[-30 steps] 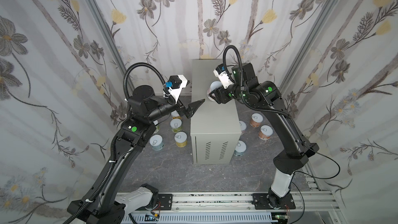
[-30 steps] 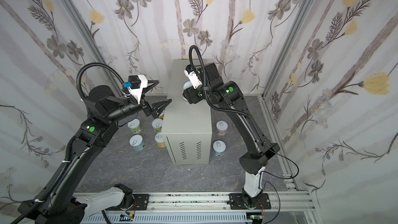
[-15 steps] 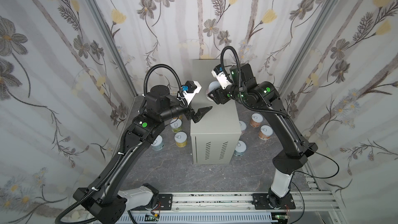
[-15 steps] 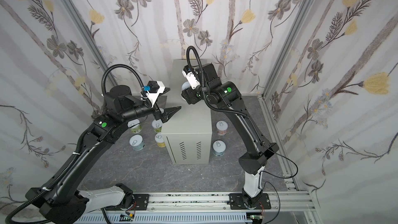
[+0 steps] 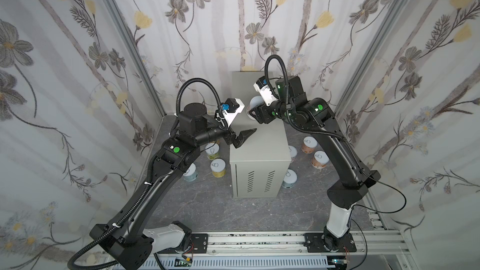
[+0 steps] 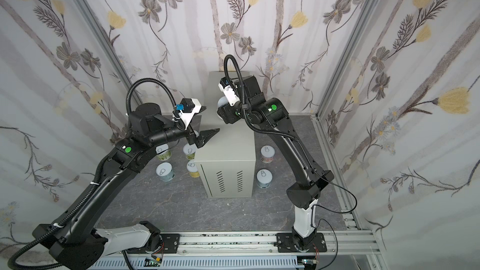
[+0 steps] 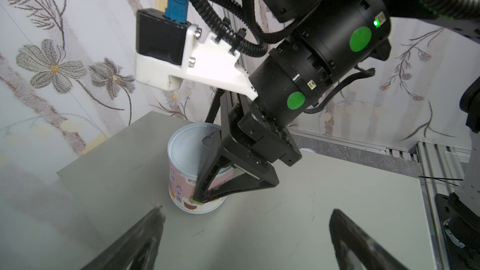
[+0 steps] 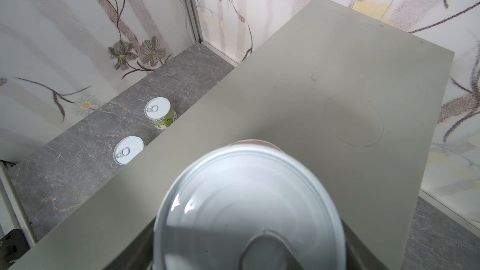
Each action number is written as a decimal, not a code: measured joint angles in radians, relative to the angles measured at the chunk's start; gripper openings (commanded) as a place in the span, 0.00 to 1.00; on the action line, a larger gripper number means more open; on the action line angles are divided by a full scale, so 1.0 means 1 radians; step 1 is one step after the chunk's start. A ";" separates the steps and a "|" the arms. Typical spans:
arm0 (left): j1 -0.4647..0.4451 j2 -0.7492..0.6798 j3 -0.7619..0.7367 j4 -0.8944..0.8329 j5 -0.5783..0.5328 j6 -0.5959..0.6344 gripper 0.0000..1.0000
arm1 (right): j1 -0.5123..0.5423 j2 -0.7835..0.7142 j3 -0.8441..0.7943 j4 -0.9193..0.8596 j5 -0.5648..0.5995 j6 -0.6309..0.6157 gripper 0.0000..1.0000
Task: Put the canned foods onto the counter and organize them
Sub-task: 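Lift the pink can onto the cabinet with the right gripper while left arm rises, then carry the pink can to the cabinet top's far end with the right gripper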
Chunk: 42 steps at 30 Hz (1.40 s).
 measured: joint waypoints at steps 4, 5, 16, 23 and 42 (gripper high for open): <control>0.000 -0.008 -0.014 0.000 -0.014 0.001 1.00 | -0.003 0.004 0.000 0.008 -0.003 0.000 0.74; 0.000 -0.010 -0.016 0.000 -0.018 0.001 1.00 | -0.004 0.005 0.000 0.009 -0.003 0.000 0.75; 0.000 -0.026 -0.042 0.007 -0.048 0.001 1.00 | -0.016 0.017 0.000 0.004 -0.021 0.000 0.78; 0.000 -0.028 -0.052 0.011 -0.064 0.004 1.00 | -0.022 0.022 0.000 0.009 -0.034 0.001 0.77; 0.099 -0.159 -0.195 0.005 -0.187 0.030 1.00 | -0.116 0.116 0.003 0.217 0.011 0.039 0.67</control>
